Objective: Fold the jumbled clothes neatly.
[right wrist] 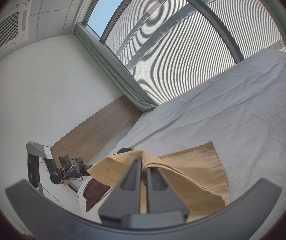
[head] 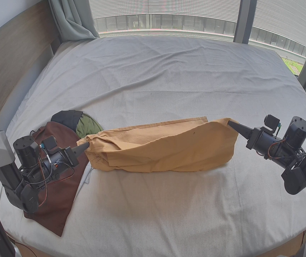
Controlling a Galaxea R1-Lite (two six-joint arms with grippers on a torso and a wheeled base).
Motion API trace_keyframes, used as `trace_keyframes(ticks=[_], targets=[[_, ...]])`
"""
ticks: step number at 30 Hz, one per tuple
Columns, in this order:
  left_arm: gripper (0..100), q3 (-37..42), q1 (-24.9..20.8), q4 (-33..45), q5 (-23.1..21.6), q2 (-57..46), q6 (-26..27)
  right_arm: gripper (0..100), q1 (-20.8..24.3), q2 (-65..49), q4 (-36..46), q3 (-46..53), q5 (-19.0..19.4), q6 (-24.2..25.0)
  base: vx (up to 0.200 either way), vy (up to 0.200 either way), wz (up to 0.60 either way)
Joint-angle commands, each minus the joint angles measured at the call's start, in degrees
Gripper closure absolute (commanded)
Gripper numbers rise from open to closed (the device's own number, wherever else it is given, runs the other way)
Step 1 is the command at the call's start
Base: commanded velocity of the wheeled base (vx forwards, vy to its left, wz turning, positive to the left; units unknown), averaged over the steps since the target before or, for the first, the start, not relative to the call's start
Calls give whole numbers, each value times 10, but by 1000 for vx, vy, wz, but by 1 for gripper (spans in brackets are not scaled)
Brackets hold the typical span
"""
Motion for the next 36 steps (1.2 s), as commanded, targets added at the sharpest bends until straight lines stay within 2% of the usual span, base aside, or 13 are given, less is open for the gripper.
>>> trace_keyframes(ticks=[1,18,36], targets=[[100,-9,-3,0,2,3,-7,100,-16,32,0,-26,1,6,0,0,0],[100,-36,-6,0,38,22,-15,100,-31,71,5,-90,4,14,0,0,0],[100,-53,-10,0,39,37,-33,100,-31,132,4,-149,4,15,0,0,0]])
